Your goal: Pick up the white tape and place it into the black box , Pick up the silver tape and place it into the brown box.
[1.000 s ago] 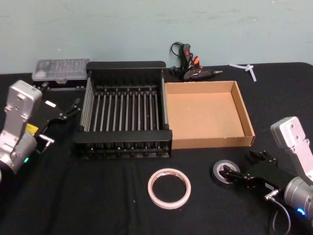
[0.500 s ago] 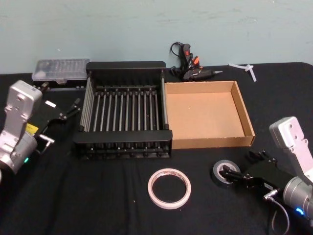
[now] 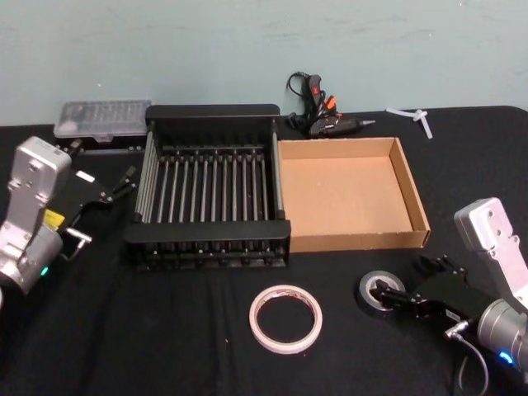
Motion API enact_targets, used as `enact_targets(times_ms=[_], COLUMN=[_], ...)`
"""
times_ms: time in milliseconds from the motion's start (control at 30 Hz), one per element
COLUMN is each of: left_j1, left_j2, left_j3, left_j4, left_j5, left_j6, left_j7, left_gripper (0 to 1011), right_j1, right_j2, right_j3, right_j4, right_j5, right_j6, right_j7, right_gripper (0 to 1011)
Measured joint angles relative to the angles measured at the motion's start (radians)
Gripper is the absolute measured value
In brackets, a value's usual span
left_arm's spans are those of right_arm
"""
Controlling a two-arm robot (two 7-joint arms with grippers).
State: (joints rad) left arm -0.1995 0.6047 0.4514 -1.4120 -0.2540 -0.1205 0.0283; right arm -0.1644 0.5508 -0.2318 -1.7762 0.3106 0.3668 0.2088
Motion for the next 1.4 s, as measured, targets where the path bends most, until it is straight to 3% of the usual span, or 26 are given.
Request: enact_targets(times_ms=[367, 700, 1033, 1400], left_j1=[0.0, 0.0, 0.0, 0.0], left_j2=[0.0, 0.0, 0.0, 0.0], left_j3=[0.0, 0.0, 0.0, 0.0], left_j4=[0.0, 0.0, 0.0, 0.0], left_j5=[0.0, 0.0, 0.0, 0.0], left_j6=[0.0, 0.0, 0.0, 0.0], left_j7=[0.0, 0.0, 0.0, 0.0], left_gripper=[1001, 1001, 1001, 1001], right_j1=[0.0, 0.0, 0.0, -0.002], right_j2=[0.001, 0.001, 0.001, -0.003], right_j3=[-0.001, -0.001, -0.001, 0.004], right_j4=[-0.001, -0.001, -0.001, -0.001], right_j5=[0.002, 0.003, 0.004, 0.003], right_j6=[-0.001, -0.001, -0.002, -0.004], right_j7=[-0.001, -0.002, -0.002, 0.0], right_gripper=[786, 424, 142, 126])
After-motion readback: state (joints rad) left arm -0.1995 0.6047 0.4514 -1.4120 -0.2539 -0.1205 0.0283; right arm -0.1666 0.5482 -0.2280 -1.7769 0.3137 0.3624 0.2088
